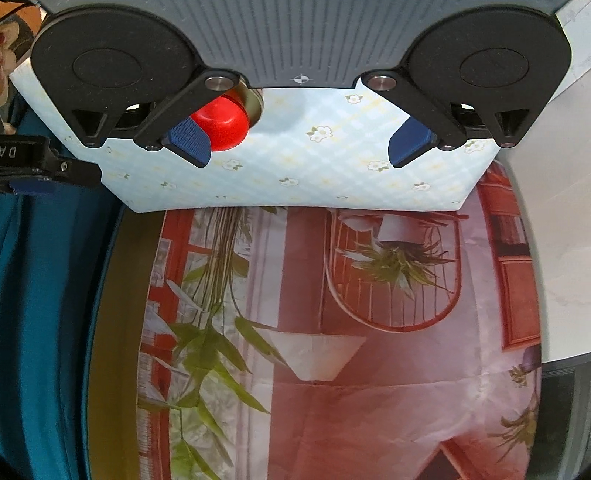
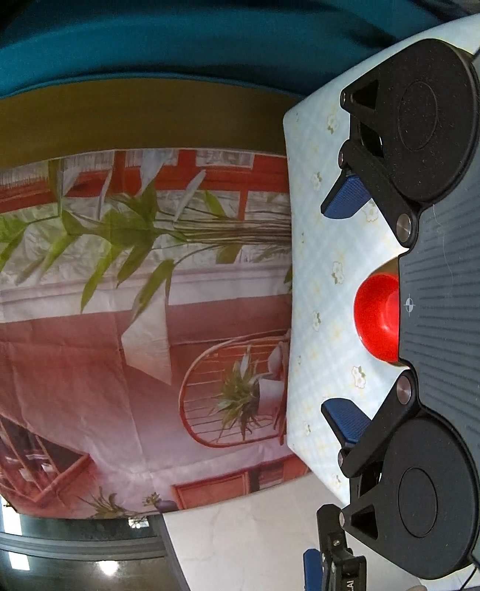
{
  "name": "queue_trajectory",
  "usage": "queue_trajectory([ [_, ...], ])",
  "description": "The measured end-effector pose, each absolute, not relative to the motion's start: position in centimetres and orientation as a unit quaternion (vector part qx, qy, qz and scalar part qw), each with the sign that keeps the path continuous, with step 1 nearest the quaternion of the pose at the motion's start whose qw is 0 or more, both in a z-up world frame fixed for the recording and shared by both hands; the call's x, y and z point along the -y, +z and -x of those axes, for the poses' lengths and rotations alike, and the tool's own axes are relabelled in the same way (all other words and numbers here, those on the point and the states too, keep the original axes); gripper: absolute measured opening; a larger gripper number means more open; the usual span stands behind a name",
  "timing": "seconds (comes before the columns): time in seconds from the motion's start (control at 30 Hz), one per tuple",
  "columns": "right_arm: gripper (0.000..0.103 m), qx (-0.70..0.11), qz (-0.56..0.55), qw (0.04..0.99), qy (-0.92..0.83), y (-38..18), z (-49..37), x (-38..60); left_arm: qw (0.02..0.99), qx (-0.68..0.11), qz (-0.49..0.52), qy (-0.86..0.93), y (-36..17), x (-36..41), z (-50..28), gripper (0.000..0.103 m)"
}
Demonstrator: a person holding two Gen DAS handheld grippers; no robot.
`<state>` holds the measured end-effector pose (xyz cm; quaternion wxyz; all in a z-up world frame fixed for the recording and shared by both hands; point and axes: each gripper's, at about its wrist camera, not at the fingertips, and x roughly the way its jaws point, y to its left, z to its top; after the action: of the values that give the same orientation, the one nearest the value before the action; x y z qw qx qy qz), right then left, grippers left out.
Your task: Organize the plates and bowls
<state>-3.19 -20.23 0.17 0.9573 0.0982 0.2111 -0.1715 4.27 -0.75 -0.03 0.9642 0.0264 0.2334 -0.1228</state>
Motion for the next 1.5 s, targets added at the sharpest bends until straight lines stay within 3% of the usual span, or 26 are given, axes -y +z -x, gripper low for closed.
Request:
queue_trajectory([
  [0.57, 0.103, -0.200, -0.067, 0.956, -0.203, -1.4, 3.8, 17.5, 0.977, -0.182, -0.078, -0.082, 0.1, 1.8, -1.9, 0.103],
  [1.5, 0.103, -0.192, -0.041, 0.960, -0.199, -0.9, 4.0, 16.5, 0.975, -0.192, -0.065, -0.089, -0.1, 0.8, -1.9, 0.103],
])
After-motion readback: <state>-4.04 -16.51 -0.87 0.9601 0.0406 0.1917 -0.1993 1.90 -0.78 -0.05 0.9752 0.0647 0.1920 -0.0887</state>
